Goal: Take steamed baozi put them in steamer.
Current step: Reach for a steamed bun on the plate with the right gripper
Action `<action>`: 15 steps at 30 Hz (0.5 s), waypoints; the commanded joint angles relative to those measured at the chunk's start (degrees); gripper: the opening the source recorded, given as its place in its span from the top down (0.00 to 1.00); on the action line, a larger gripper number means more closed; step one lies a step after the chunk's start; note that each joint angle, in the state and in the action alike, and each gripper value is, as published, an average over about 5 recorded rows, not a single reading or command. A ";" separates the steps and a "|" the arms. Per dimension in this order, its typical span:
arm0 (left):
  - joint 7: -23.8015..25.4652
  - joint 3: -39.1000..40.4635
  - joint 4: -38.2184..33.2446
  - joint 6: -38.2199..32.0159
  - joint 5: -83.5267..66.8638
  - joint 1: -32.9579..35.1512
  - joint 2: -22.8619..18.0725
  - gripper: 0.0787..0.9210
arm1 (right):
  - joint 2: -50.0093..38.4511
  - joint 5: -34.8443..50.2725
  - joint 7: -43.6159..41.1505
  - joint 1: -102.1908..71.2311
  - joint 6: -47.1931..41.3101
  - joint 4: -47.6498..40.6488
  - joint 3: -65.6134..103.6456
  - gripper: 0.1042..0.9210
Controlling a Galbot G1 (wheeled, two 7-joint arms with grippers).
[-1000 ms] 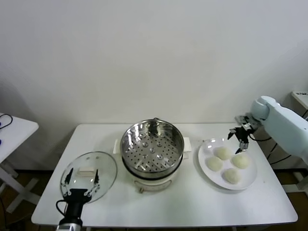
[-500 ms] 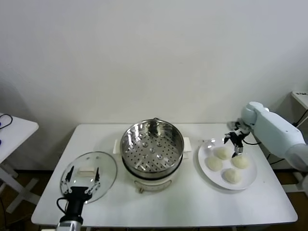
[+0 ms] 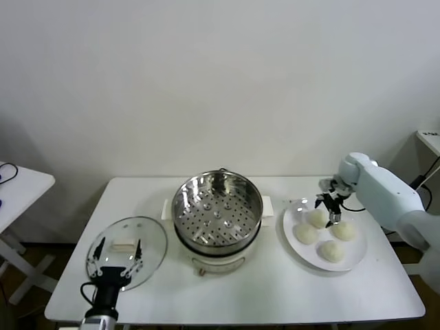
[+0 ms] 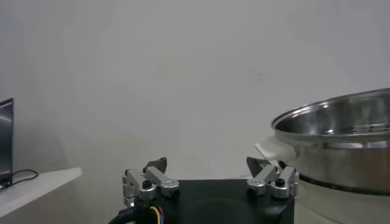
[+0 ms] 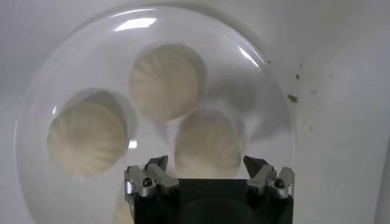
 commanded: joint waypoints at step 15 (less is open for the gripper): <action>-0.03 0.03 0.19 0.02 -0.09 -0.20 0.03 0.12 | 1.10 -4.39 0.28 -1.11 0.62 -1.36 3.41 0.18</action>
